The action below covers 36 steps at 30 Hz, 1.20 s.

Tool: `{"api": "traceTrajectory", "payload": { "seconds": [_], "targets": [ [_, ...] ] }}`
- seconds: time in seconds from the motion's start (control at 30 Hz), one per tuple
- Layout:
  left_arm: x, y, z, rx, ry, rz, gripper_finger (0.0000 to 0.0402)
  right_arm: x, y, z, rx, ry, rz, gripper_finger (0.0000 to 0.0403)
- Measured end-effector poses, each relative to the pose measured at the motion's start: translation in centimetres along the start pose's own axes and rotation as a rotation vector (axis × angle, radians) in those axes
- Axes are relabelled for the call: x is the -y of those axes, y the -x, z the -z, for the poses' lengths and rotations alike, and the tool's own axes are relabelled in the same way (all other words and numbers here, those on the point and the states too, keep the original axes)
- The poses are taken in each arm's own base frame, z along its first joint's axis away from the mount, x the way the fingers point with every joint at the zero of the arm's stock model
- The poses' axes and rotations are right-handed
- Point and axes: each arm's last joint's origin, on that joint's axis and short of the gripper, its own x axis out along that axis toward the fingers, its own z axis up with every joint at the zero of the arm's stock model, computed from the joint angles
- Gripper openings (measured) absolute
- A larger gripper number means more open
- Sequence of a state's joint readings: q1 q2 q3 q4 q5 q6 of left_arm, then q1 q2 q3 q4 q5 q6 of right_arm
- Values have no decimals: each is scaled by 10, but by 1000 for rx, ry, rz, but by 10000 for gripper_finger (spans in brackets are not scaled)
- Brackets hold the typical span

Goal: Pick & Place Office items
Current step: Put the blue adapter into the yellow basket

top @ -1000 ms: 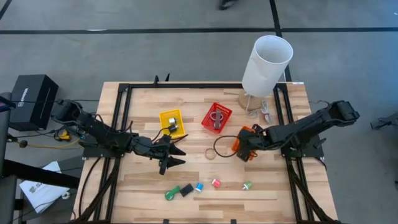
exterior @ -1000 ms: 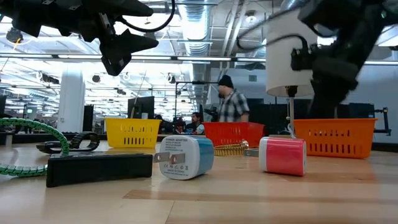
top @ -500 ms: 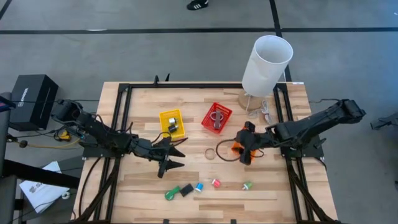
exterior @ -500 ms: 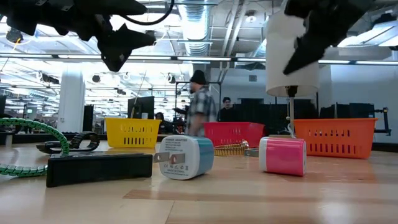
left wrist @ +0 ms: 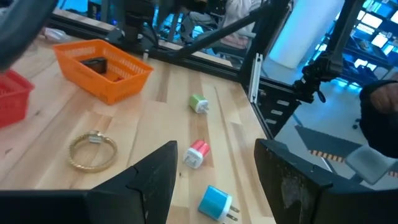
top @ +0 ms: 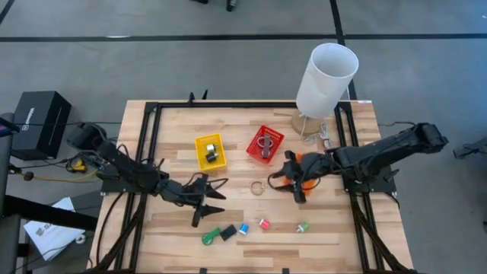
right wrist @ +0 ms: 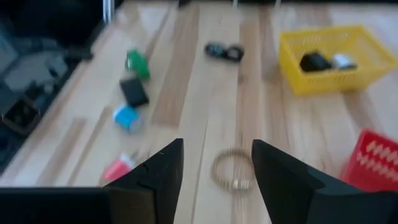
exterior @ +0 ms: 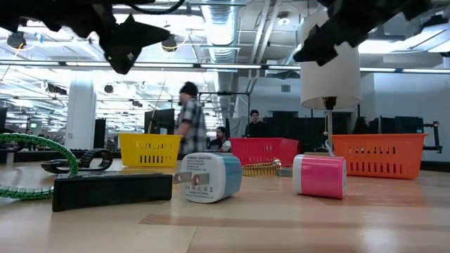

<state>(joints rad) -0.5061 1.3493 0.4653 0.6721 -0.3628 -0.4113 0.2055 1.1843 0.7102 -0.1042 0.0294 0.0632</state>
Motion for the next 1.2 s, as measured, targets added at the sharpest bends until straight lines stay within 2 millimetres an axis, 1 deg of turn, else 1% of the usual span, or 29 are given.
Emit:
{"api": "traceTrajectory", "payload": {
  "seconds": [0.13, 0.2, 0.27, 0.37, 0.43, 0.6, 0.77, 0.83, 0.87, 1.03, 1.13, 1.2],
  "targets": [
    [13, -21, -4, 1, -55, 6, 209, 9, -4, 3, 135, -18, -16, 175],
    [19, -29, -6, -4, -118, 15, 209, 10, -6, 3, 208, -12, -31, 174],
    [24, -36, -9, 1, -148, 34, 209, 8, -9, 5, 225, 1, -39, 173],
    [26, -37, -13, 14, -161, 39, 209, 4, -8, 2, 250, 12, -55, 175],
    [26, -33, -16, 17, -160, 42, 209, 2, -8, 2, 262, 18, -64, 176],
    [29, -27, -25, 53, -150, 58, 209, -2, -6, -5, 336, 105, -64, 175],
    [29, -28, -25, 54, -149, 55, 209, -2, -10, -6, 361, 98, -61, 176],
    [28, -30, -22, 40, -155, 50, 209, -1, -18, -5, 356, 90, -58, 176],
    [27, -30, -21, 35, -156, 48, 209, 0, -21, -1, 330, 96, -54, 176],
    [28, -29, -21, 37, -153, 51, 209, 2, -46, 5, 318, 195, -45, 176],
    [28, -29, -21, 39, -158, 52, 209, -1, -62, -2, 305, 216, -127, 178],
    [27, -29, -20, 32, -163, 49, 209, -4, -74, -11, 313, 227, -178, 183]
  ]
}}
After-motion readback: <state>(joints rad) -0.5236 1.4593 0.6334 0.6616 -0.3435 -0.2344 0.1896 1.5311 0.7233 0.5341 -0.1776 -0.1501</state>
